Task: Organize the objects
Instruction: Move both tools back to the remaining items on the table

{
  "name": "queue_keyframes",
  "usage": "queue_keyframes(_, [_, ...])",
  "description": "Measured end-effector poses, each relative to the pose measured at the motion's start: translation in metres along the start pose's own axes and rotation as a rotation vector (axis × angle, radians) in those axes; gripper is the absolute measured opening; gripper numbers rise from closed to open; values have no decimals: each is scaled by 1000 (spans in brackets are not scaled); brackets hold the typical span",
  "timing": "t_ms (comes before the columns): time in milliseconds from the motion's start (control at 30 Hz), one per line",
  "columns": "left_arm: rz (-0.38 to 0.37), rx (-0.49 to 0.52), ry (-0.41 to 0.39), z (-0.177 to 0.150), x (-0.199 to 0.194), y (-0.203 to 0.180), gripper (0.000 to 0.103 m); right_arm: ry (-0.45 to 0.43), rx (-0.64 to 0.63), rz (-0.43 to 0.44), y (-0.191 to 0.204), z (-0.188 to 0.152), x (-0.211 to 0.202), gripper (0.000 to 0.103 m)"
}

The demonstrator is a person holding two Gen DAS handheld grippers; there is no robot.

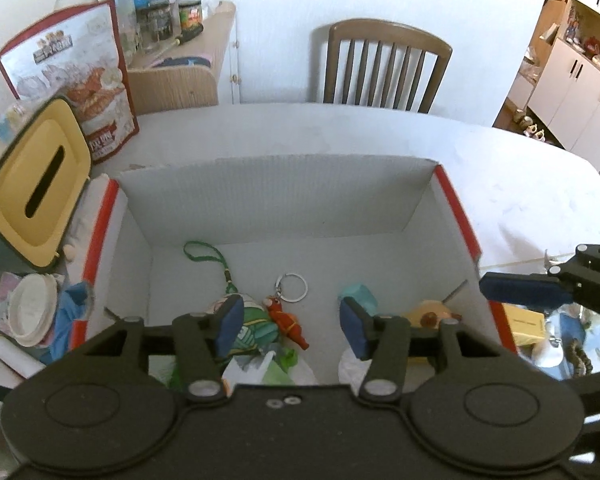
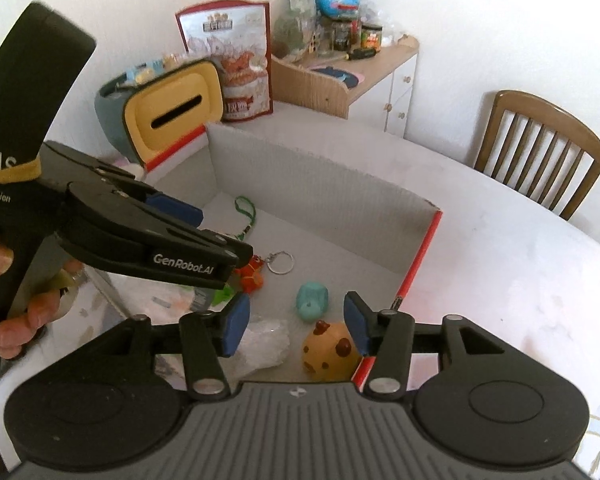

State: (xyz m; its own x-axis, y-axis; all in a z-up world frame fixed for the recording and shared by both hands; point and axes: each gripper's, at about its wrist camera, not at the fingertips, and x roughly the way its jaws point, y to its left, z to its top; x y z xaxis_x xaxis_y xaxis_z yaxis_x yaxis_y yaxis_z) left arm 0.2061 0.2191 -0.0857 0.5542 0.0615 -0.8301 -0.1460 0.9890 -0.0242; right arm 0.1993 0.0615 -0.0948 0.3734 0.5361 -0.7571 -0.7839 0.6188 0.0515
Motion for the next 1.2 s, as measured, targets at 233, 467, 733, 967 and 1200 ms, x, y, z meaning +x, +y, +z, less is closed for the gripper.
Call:
queue_keyframes(233, [8, 20, -50, -7, -28, -6, 58, -44, 56, 18, 0, -11, -30, 55])
queue_keyframes(467, [1, 85, -100, -16, -56, -22, 62, -97, 129, 28, -5, -28, -62, 61])
queue_keyframes(733, [-37, 160, -156, -24, -79, -46, 78, -162, 212, 5, -18, -49, -102, 71])
queue_keyframes(967, [-95, 195, -186, -31, -89, -66, 83, -203, 268, -42, -31, -72, -130, 77])
queue_keyframes(1200, [-143, 248, -215, -40, -94, -88, 91, -222, 301, -134, -41, -105, -159, 80])
